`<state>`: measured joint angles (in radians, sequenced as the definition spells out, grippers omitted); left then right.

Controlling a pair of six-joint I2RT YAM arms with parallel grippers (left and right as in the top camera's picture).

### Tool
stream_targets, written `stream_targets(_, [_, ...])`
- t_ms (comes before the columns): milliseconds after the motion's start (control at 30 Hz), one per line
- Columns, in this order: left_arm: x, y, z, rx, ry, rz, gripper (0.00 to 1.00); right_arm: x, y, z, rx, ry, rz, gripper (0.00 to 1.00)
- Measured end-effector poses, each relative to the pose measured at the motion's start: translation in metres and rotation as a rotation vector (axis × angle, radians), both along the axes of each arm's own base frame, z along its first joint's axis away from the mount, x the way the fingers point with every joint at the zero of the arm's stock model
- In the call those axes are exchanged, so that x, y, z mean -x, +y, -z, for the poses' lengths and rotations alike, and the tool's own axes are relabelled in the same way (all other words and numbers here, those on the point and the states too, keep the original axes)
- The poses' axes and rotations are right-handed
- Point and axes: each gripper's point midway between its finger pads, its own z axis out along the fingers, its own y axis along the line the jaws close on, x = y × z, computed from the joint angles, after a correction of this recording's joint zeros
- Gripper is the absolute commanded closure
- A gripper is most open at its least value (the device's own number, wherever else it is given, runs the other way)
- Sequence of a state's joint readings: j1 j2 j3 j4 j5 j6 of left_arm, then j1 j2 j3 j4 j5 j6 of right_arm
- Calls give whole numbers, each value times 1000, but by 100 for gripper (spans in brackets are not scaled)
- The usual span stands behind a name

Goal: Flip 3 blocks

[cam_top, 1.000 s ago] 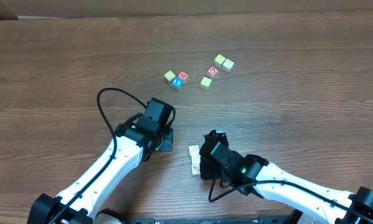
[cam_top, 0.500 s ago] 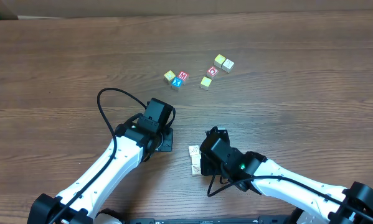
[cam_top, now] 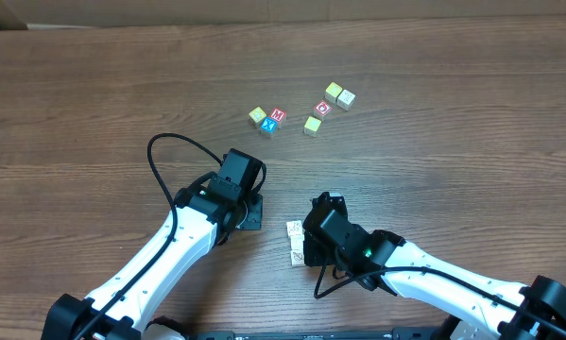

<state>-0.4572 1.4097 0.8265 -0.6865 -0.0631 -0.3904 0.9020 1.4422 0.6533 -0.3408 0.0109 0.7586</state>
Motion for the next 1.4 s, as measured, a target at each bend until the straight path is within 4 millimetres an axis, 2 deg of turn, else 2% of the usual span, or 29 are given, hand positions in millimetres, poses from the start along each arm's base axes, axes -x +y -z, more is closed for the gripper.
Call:
stream_targets(500, [1,0,0,-2,3,0,96,-1,3,-1,-17,2,8,96])
stream_targets(733, [4,2,1,-8,16,0,96,0,2,8,-3,25,26,96])
stream_targets(1400, [4,2,1,-9,18,0,96,0,5,7,-16,26,22,96])
